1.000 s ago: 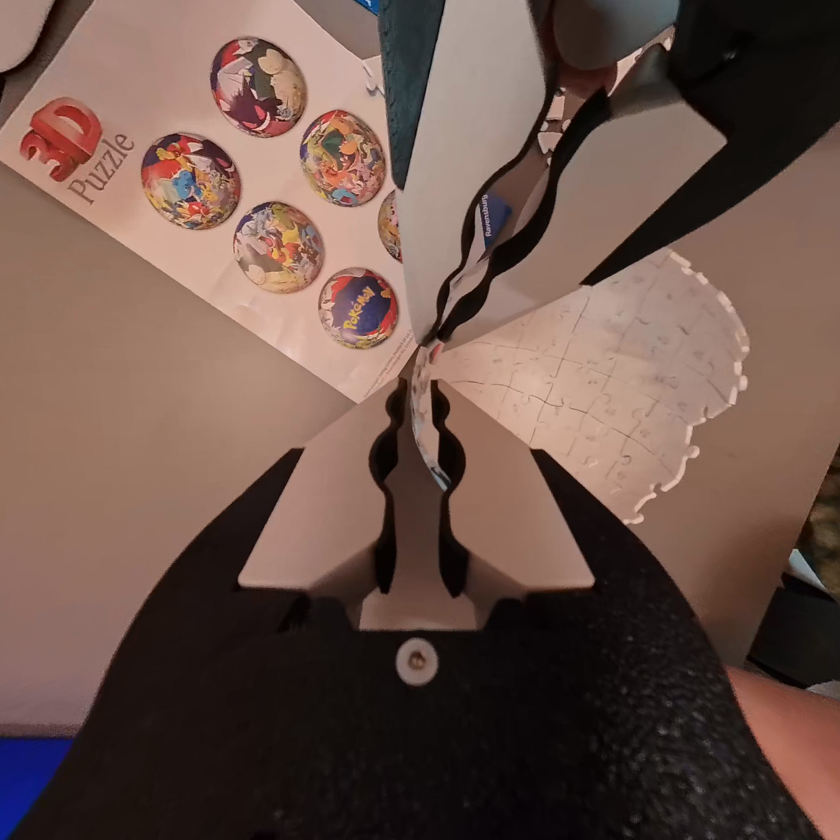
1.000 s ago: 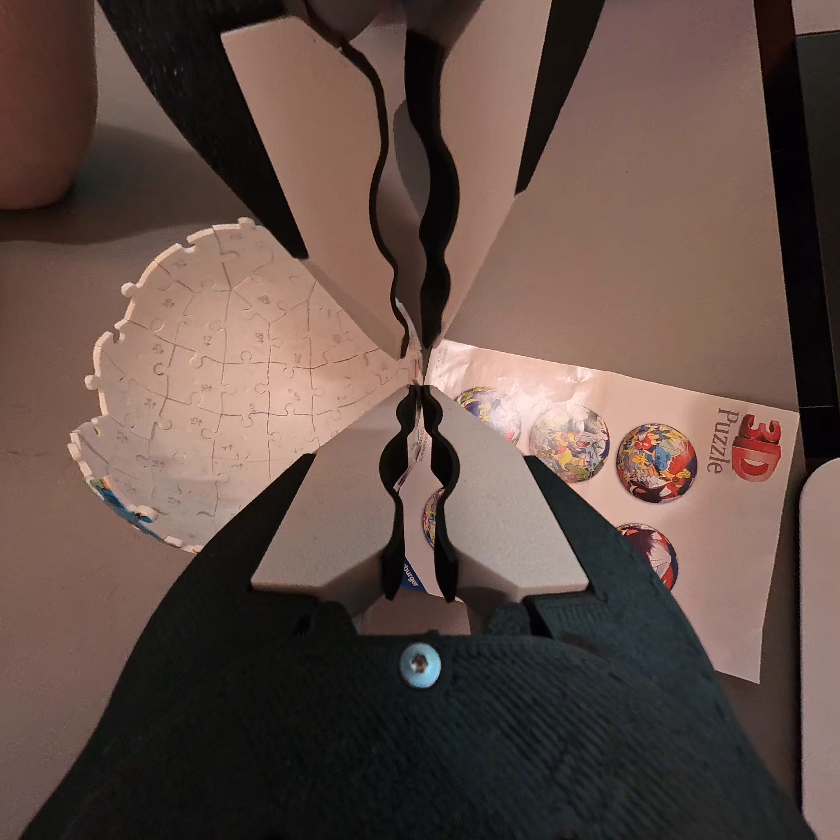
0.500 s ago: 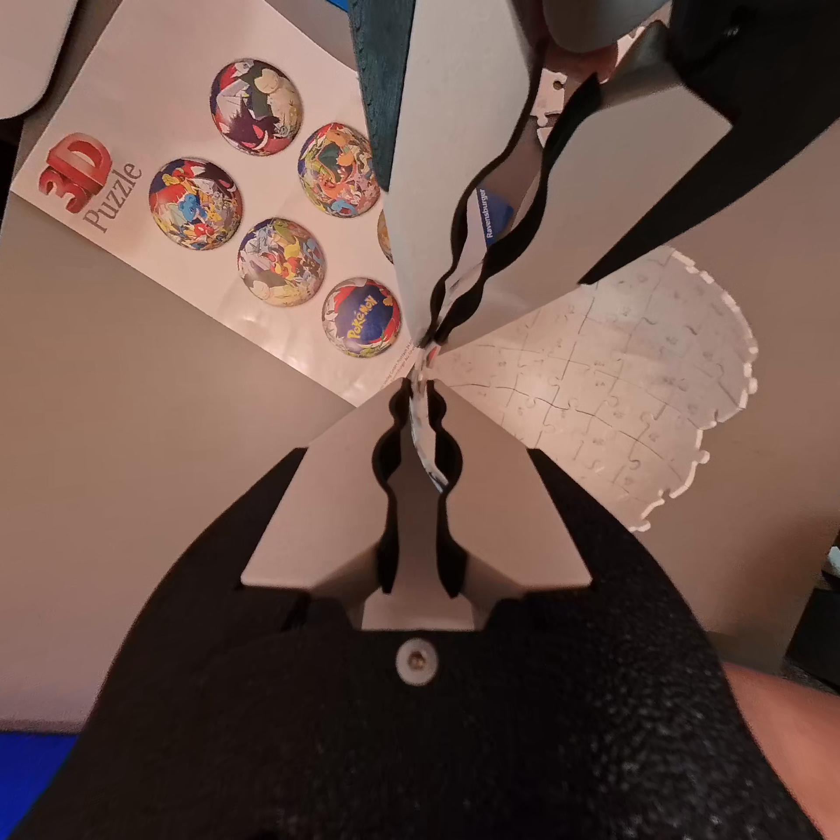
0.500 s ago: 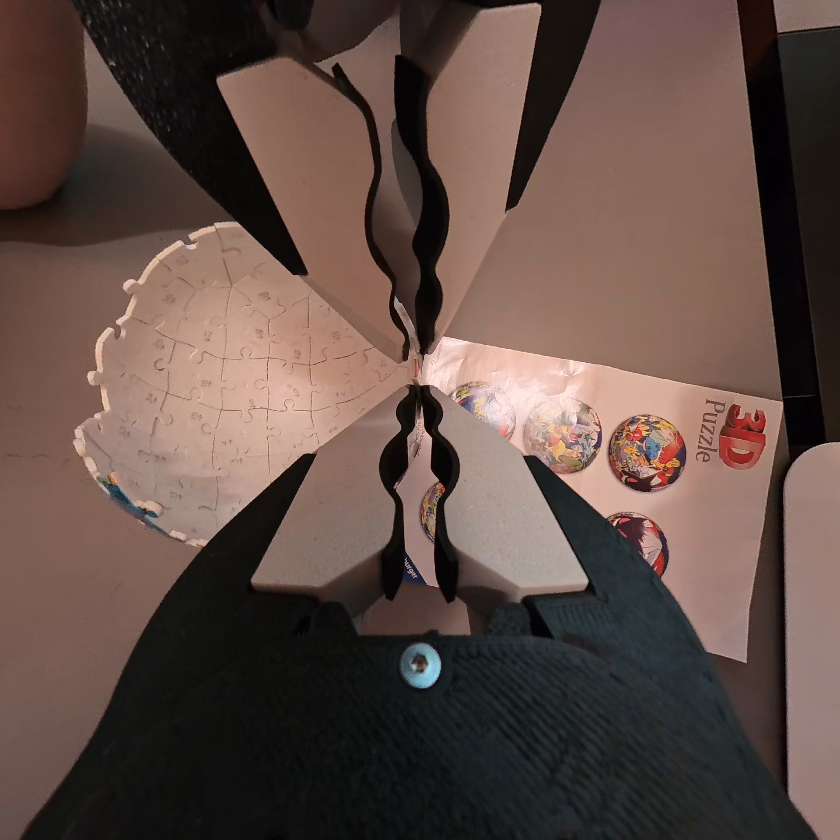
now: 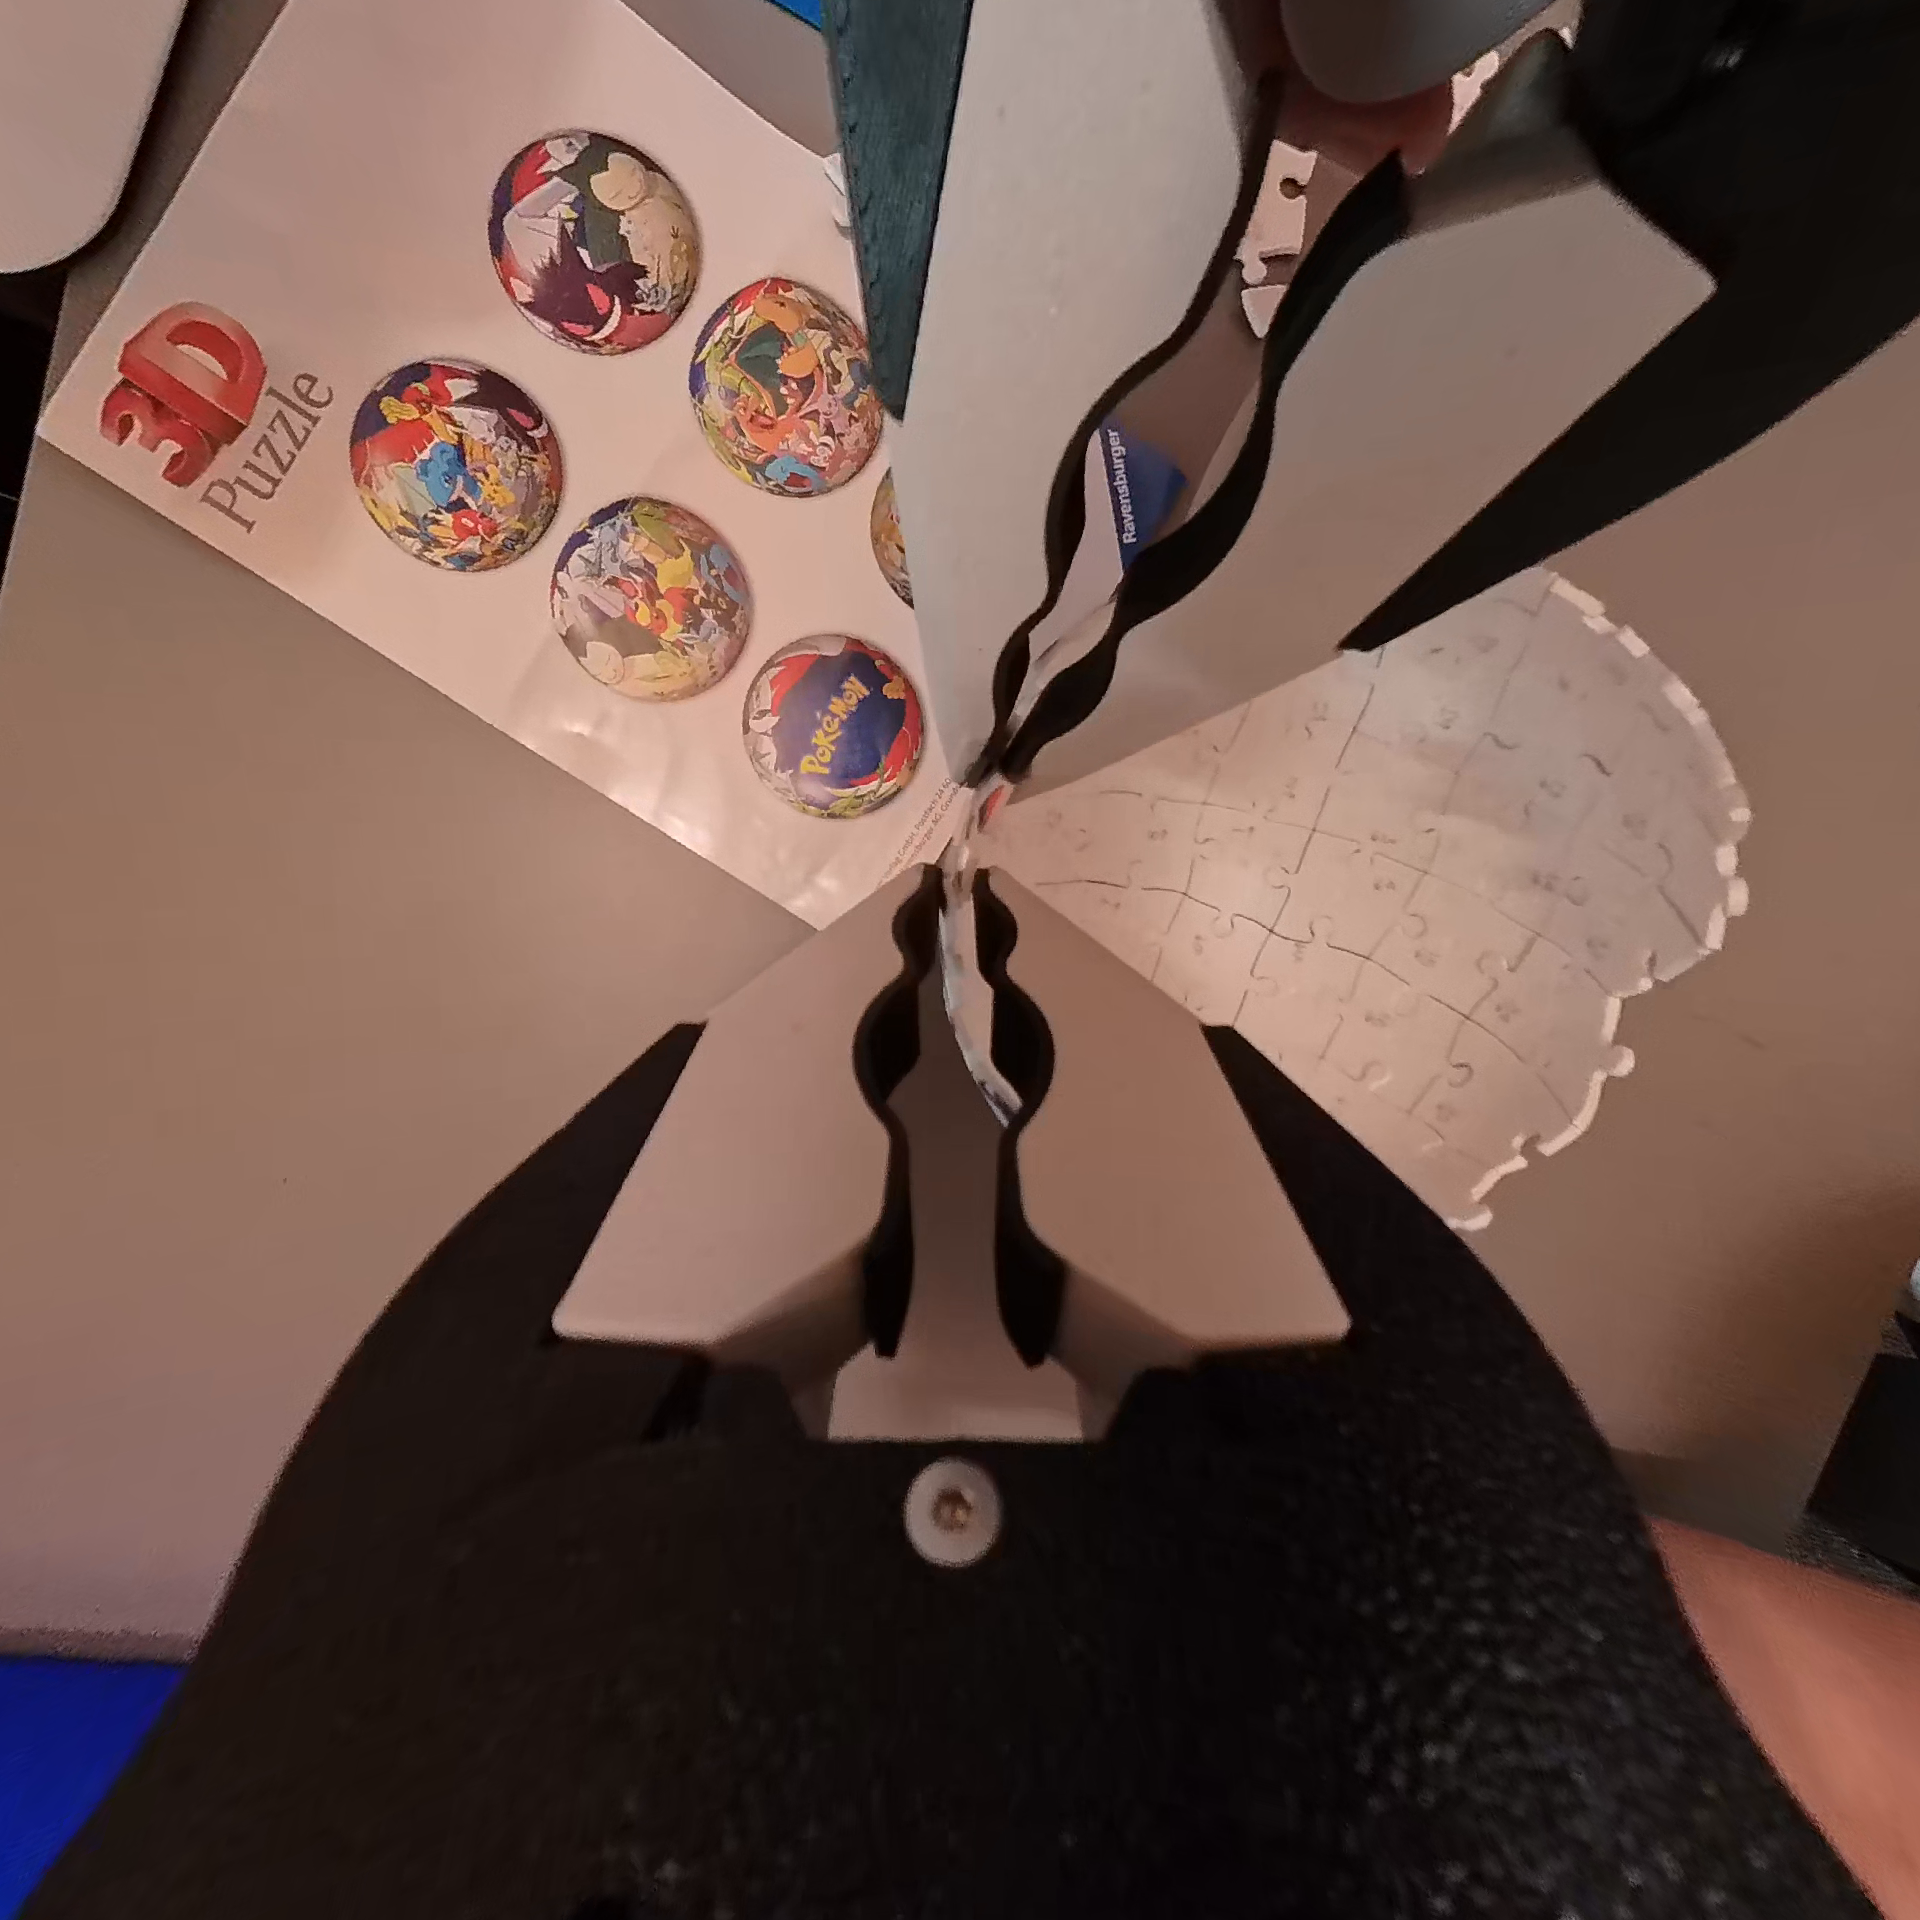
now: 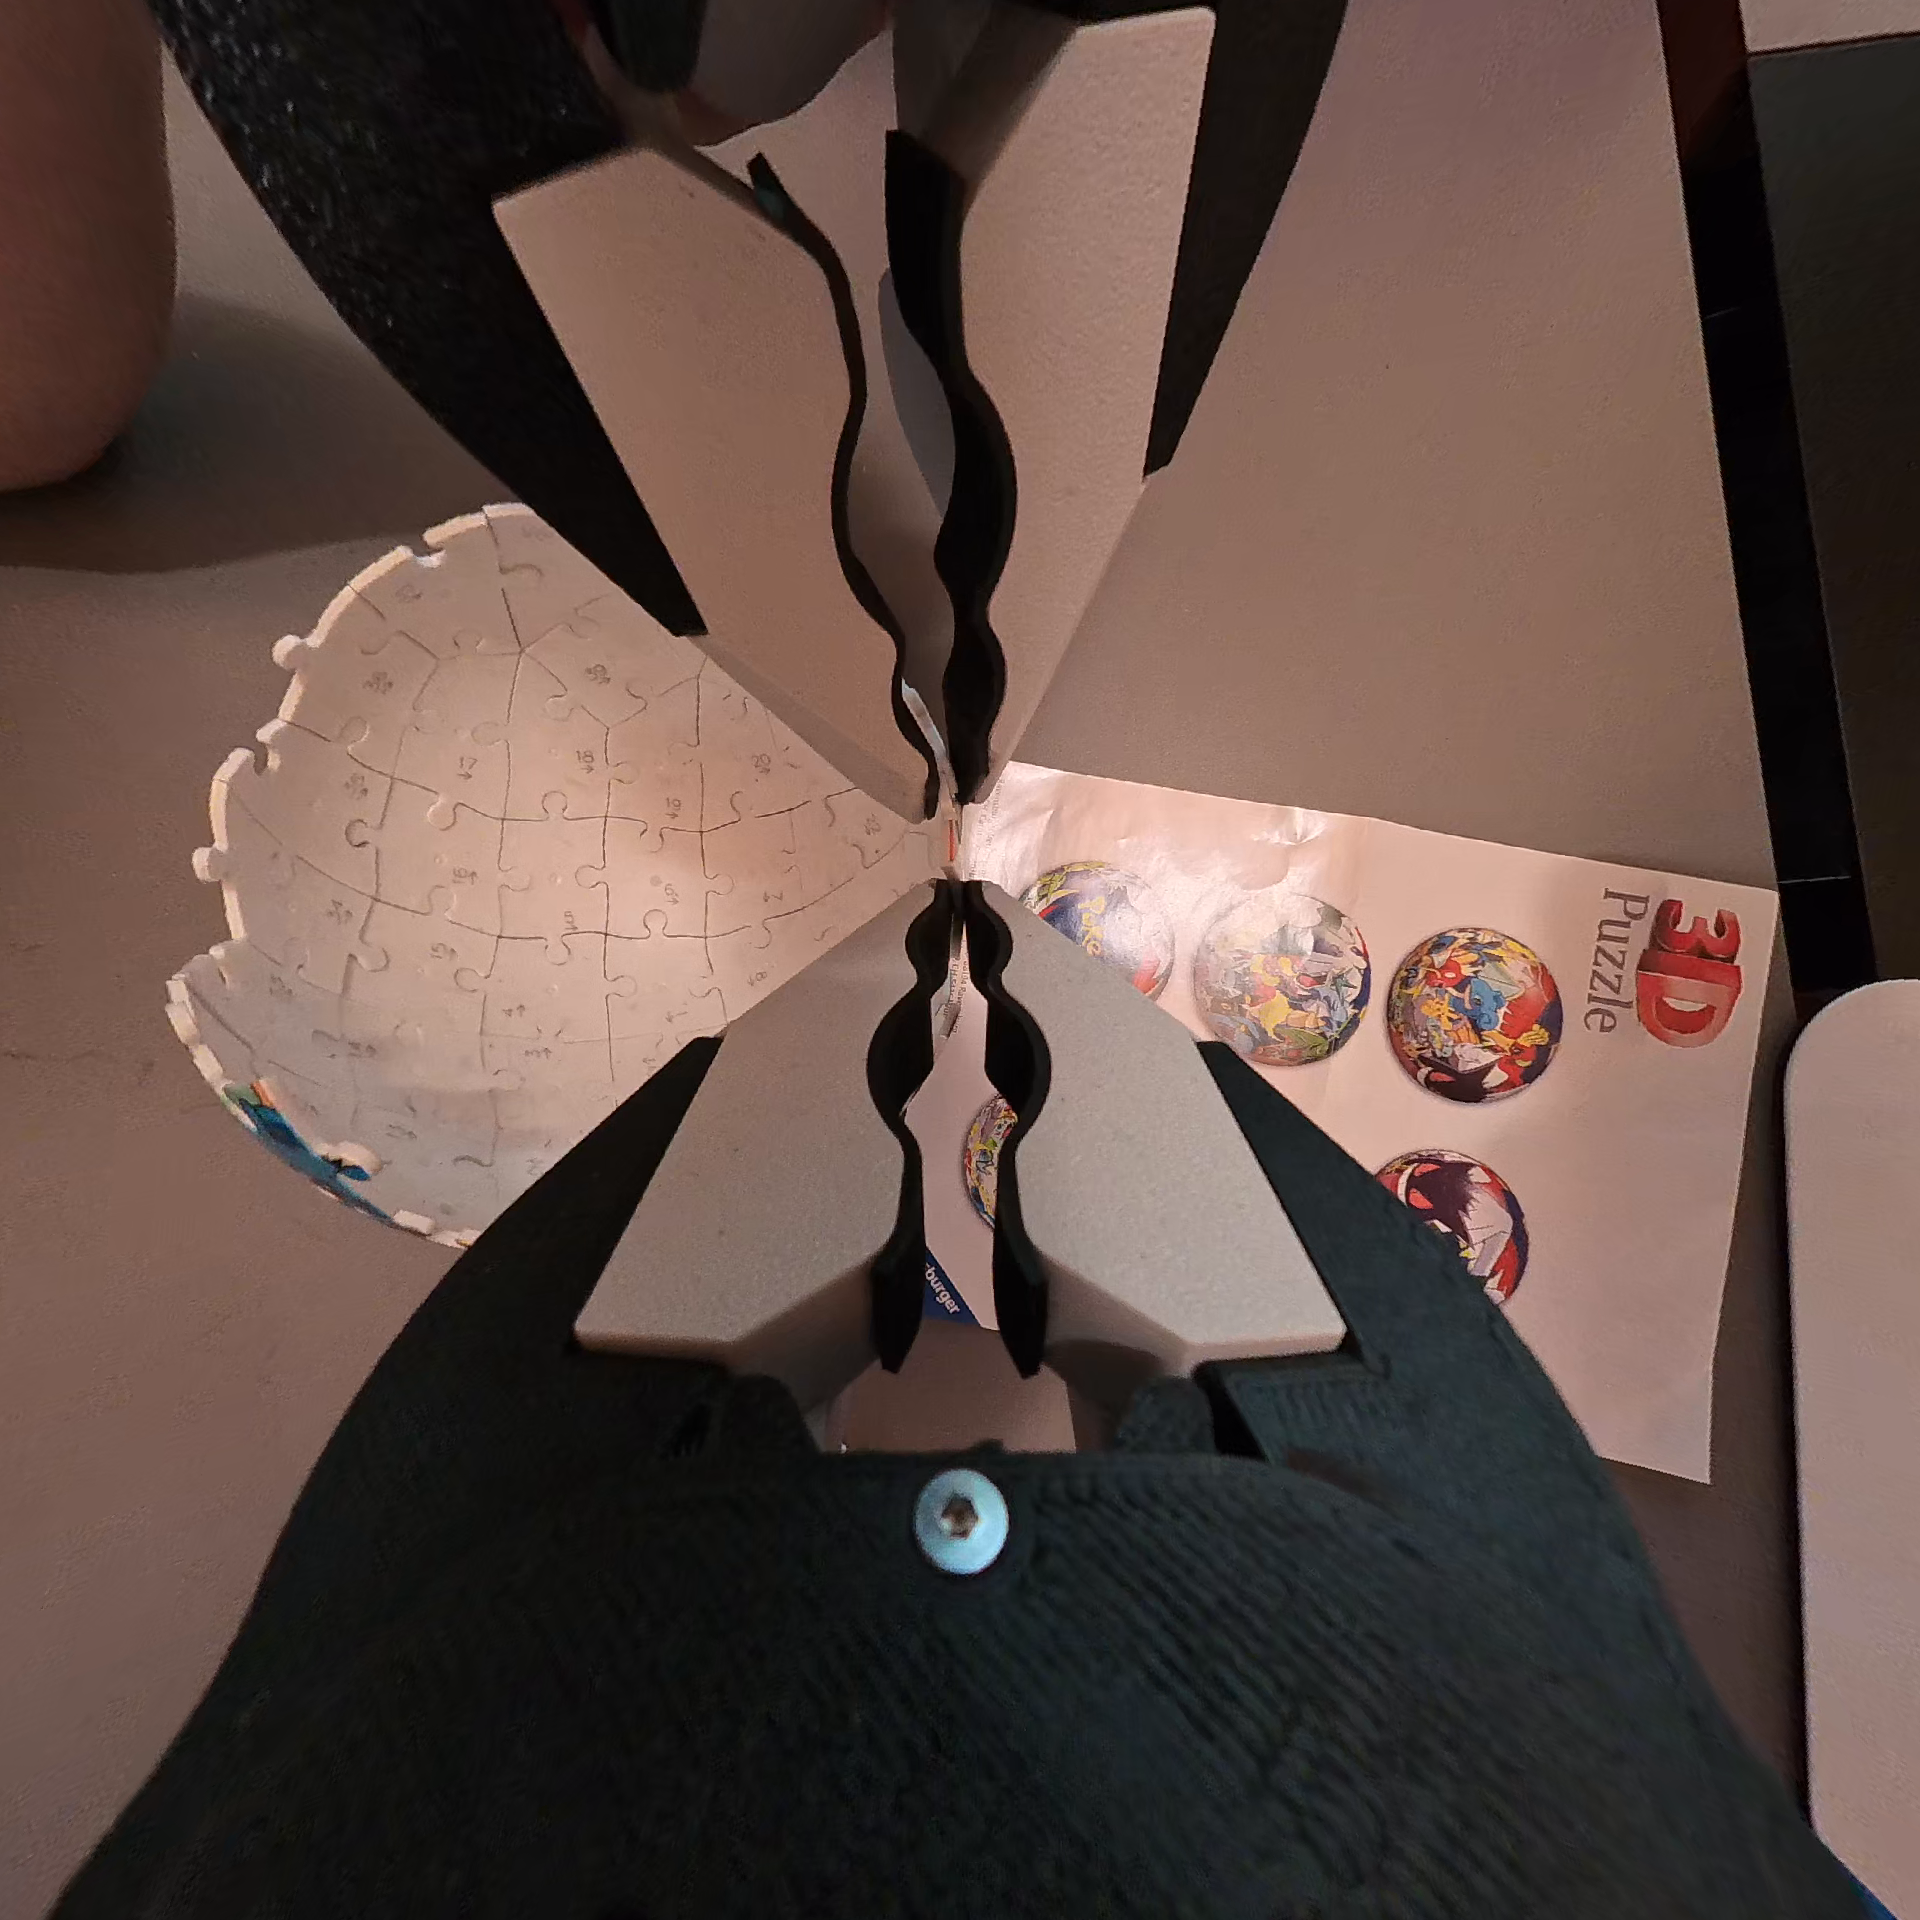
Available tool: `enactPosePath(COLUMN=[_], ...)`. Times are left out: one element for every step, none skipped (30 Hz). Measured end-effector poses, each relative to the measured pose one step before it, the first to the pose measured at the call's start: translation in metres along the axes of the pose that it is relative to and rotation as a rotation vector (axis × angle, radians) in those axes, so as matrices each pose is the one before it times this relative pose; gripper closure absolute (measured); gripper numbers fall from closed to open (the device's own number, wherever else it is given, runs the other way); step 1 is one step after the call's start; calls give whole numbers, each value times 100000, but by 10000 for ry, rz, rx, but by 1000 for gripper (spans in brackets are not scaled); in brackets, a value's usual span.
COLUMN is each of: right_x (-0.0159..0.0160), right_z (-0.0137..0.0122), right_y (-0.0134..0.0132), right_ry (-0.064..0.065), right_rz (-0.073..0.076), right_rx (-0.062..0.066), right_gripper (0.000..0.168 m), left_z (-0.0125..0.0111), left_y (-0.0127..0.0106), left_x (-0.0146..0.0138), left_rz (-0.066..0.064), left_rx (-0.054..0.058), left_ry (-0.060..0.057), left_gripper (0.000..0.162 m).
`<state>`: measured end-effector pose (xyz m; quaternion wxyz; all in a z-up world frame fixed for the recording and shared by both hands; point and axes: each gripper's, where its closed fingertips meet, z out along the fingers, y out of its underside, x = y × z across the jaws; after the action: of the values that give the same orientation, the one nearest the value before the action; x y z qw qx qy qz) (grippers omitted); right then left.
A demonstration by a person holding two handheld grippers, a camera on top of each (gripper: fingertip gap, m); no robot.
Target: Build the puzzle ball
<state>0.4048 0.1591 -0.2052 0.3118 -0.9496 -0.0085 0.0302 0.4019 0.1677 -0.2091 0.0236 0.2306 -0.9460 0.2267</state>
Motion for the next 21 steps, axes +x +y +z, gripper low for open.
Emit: enactPosePath(right_x=[18,5,1,2,3,4,13,-25,-34,10,4,3,73,242,119,-79,-134,-137,-102,58,93], right_z=[12,14,5,-4,-7,-16,-19,2,11,-1,-16,-40,-68,-94,-90,-55,-4,21,13,9,-4], right_y=[10,9,23,38,25,22,26,30,15,19,10,-6,-20,-87,-156,-161,-207,-237,-132,-18,76], right_ry=[5,-1,-7,-9,-6,-4,-6,-18,-23,15,12,0,41,151,69,-62,-92,-80,-42,35,35], right_rz=[12,20,13,8,12,12,13,15,4,-12,-27,-35,-42,-53,-82,-46,-24,-56,-40,-13,-32], right_rx=[13,7,3,-2,-2,-4,-7,-2,9,2,-5,-13,-9,23,59,75,99,129,77,13,-46], right_gripper=[168,168,168,168,168,168,168,168,168,168,168,168,166,162,160,162,165,166,166,167,167], left_z=[9,22,25,18,18,23,12,21,9,5,7,-19,-28,-4,-7,-14,-2,-5,-9,-10,11], left_y=[-1,-5,-11,-19,-19,-32,-9,-4,6,-6,-3,-22,2,24,12,-28,-33,-25,-18,1,19], left_x=[-25,-13,-5,-1,2,4,11,-20,-59,-46,7,7,-3,-24,-2,0,5,7,6,2,-25], left_rz=[-11,-12,-15,-14,-12,-4,-1,5,23,34,38,35,38,48,49,34,23,34,30,9,7], left_rx=[-8,-8,-4,-1,-1,-1,-3,-9,-13,-4,6,14,3,-19,-16,3,12,3,4,-1,-5], left_ry=[-12,-6,-2,0,3,12,18,-3,-36,-28,2,7,-12,-34,-28,-14,-6,-8,-7,-1,-3], left_gripper=[159,159,159,159,159,160,160,160,160,160,160,160,160,160,160,160,160,160,160,160,160])
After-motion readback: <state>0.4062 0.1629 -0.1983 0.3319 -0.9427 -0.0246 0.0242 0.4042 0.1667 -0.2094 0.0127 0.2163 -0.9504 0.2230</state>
